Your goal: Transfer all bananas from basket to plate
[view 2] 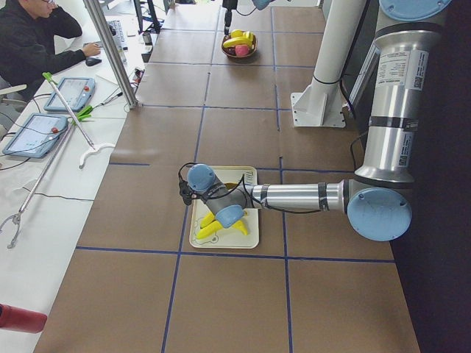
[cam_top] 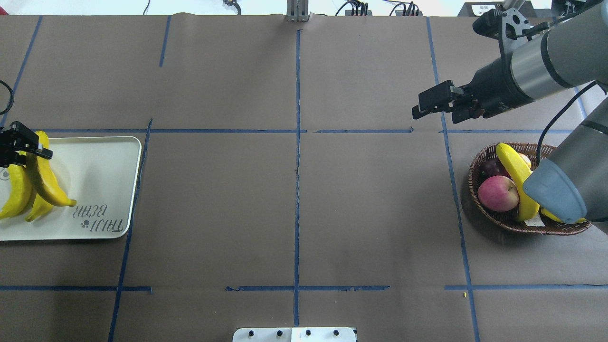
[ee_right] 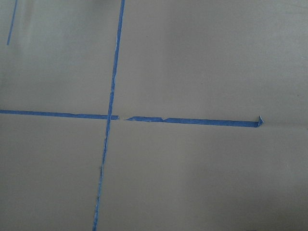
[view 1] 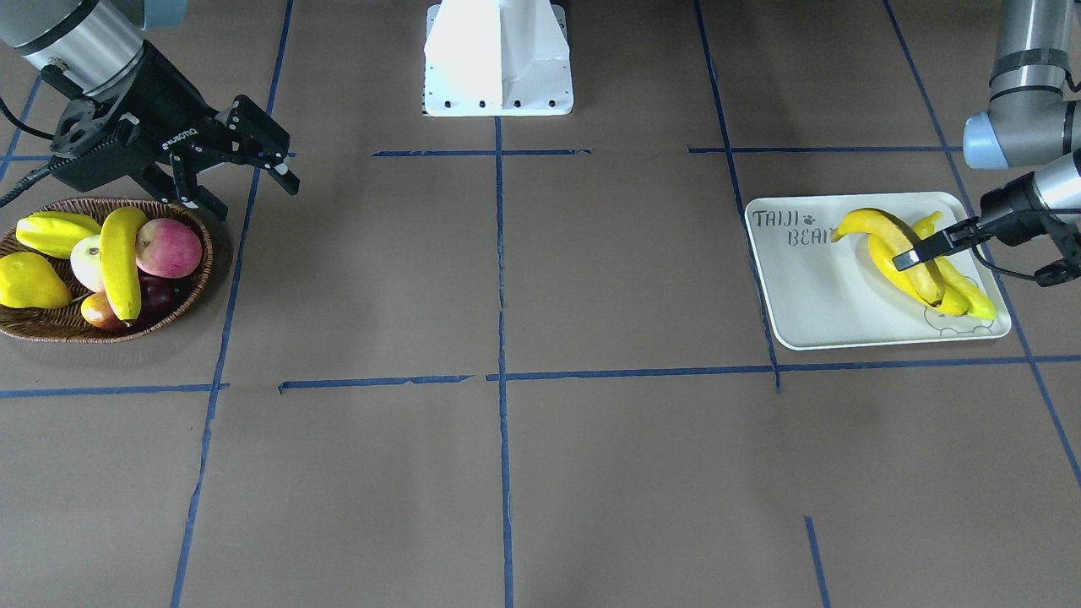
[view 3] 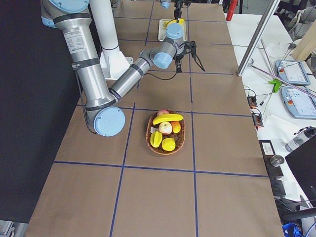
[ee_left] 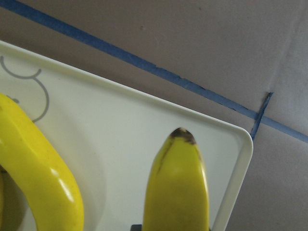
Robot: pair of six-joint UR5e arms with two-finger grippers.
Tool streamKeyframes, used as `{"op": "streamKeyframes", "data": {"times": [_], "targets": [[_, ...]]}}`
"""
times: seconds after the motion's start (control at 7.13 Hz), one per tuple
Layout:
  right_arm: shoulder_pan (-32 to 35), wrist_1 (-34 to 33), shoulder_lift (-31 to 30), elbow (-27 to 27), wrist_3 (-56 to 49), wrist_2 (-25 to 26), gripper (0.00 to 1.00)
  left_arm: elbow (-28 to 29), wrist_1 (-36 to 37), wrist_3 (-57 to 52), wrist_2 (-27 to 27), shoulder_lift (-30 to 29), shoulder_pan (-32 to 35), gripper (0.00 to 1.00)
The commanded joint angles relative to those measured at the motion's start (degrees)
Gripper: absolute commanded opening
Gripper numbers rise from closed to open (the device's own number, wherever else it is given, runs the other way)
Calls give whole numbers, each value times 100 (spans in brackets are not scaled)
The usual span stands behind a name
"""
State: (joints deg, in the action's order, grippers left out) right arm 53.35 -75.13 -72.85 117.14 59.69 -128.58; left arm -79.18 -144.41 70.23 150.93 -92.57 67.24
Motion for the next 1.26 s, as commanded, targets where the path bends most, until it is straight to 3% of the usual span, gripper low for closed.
{"op": "streamKeyframes", "data": {"times": [0.0,0.42,0.7,0.98,1.12], "targets": [[0,-2,-107,2,-1,0,100,69,-298,8,-3,125,-1,100],[184,-2,-580,-15,-27,0,100,-114,-307,104,6,99,8,100],[255,33,-1307,-16,-656,52,100,-465,-273,131,-20,28,34,100],[246,25,-1933,37,-845,393,100,-537,-255,149,-55,-60,69,100],[98,25,-2231,46,-984,831,100,-537,-255,149,-55,-103,69,100]]}}
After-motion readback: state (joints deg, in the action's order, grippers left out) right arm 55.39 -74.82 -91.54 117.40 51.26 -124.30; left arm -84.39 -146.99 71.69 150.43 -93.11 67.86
